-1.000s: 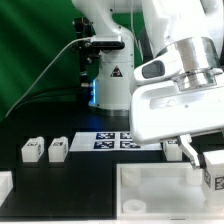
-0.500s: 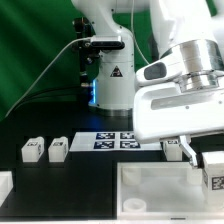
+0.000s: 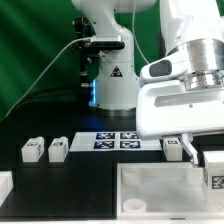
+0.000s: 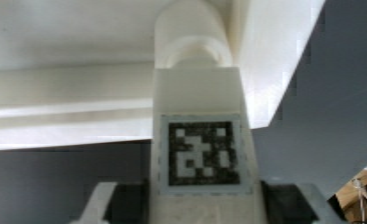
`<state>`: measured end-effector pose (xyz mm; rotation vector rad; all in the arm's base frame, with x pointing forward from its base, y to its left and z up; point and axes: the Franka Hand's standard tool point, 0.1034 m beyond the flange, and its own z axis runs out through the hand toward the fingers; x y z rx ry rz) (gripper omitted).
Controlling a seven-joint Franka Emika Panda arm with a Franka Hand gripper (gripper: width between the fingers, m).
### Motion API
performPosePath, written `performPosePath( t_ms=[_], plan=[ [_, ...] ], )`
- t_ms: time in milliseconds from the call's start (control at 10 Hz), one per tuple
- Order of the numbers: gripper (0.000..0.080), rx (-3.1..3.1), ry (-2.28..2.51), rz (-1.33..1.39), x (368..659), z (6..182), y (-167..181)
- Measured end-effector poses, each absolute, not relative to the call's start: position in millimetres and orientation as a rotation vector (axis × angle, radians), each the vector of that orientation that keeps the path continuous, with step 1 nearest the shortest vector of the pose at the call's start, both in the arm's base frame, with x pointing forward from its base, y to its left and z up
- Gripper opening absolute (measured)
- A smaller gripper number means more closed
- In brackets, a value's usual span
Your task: Assemble one leg
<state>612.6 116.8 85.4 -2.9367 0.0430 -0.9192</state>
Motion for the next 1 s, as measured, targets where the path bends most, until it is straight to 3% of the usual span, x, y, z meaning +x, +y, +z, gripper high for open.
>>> performPosePath(
  t_ms=[100, 300, 600, 1000],
  plan=[
    [0.0294, -2.939, 0.042, -0.908, 611.7, 83.9, 117.1],
    [0.0577, -2.94, 0.042, -0.907, 611.4, 83.2, 116.9],
    [0.0645, -2.941, 0.042, -0.904, 610.9, 82.0, 116.8],
    [0.0649, -2.942, 0.042, -0.903, 610.7, 81.3, 116.7]
  ],
)
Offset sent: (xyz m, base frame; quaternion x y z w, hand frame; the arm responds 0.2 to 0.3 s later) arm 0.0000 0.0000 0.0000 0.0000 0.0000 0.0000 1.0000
